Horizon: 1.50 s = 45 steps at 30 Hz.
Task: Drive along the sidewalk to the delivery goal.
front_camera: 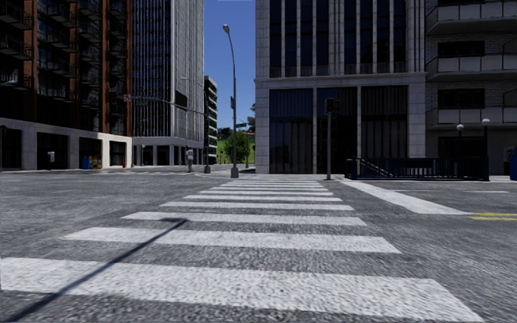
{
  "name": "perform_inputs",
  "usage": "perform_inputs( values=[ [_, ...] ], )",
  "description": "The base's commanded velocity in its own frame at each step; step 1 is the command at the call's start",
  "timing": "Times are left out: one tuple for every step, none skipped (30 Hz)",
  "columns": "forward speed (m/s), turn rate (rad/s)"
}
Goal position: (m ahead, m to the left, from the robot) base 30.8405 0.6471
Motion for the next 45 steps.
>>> perform_inputs(
  values=[
    [2.00, 0.00],
    [2.00, 0.00],
    [2.00, 0.00],
    [2.00, 0.00],
    [2.00, 0.00],
    [2.00, 0.00],
    [2.00, 0.00],
    [2.00, 0.00],
    [2.00, 0.00],
    [2.00, 0.00],
    [2.00, 0.00],
    [2.00, 0.00],
    [2.00, 0.00],
    [2.00, 0.00],
    [2.00, 0.00],
    [2.00, 0.00],
    [2.00, 0.00],
    [2.00, 0.00],
    [2.00, 0.00],
    [2.00, 0.00],
    [2.00, 0.00],
    [2.00, 0.00],
    [2.00, 0.00],
    [2.00, 0.00],
    [2.00, 0.00],
    [2.00, -0.75],
    [2.00, -0.75],
    [2.00, -0.93],
    [2.00, -0.98],
    [2.00, 0.00],
    [2.00, 0.00],
    [2.00, 0.00],
    [2.00, 0.00],
    [2.00, 0.00],
    [2.00, 0.00],
    [2.00, 0.00],
    [2.00, 0.00],
    [2.00, 0.00],
    [2.00, 0.00],
    [2.00, 0.00],
    [2.00, 0.00],
    [2.00, 0.00],
    [2.00, 0.00],
    [2.00, 0.00],
    [2.00, -0.03]
  ],
)
